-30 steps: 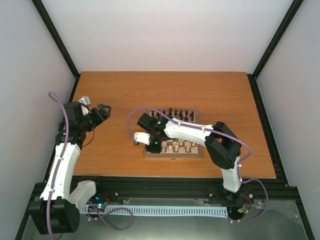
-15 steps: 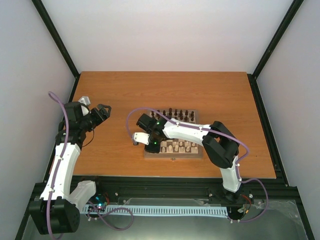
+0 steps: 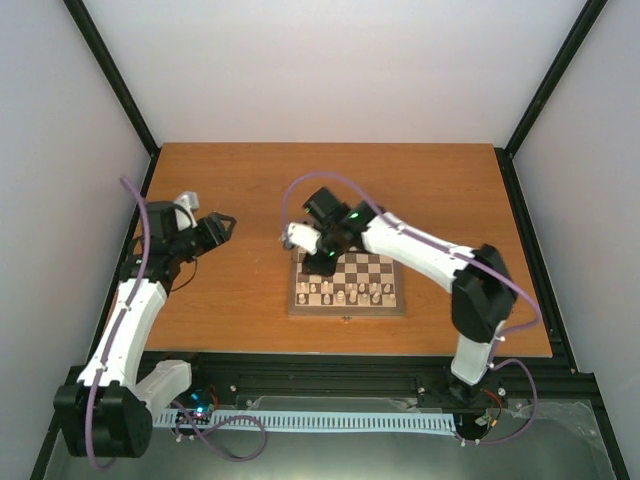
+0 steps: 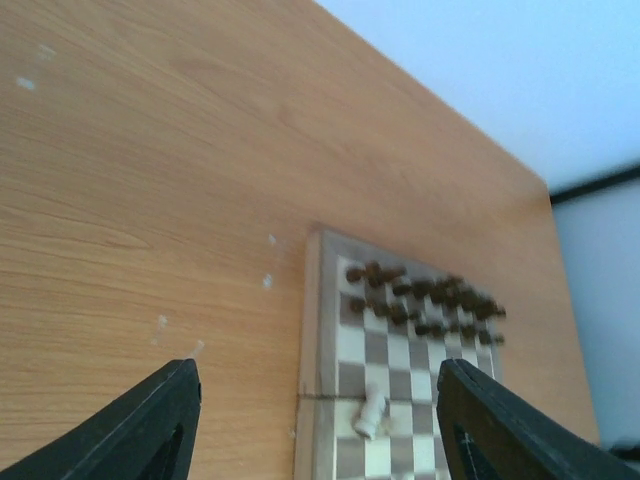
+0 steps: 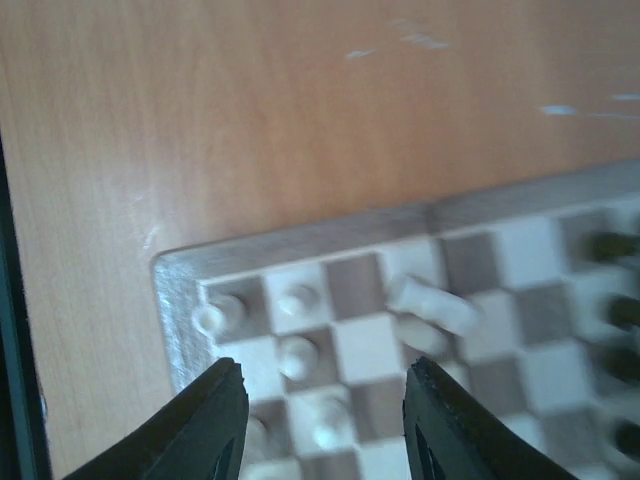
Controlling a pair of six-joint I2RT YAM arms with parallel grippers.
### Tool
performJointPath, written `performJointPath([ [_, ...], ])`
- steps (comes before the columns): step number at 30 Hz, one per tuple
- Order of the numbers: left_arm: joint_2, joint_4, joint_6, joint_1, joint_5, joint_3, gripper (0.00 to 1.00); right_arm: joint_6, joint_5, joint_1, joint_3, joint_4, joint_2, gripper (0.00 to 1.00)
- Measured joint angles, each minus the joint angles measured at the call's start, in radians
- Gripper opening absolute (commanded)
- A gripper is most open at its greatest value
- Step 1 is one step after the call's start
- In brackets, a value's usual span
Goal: Set up the chess pieces on the board
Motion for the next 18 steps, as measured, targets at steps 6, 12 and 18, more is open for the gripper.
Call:
performJointPath([
  [6,0.132,-0.072,0.137,-0.231,-0.023,0.062,0.59,0.013,-0.063,-0.208,-0.075,0.03,-0.203,0.46],
  [12,0.268,-0.165,0.237,-0.46,-0.135,0.145,0.54,0.026,-0.091,-0.296,-0.224,0.074,-0.315,0.46],
  [18,0.402,-0.224,0.303,-0.621,-0.27,0.214,0.5,0.041,-0.128,-0.3,-0.279,0.086,-0.335,0.46],
])
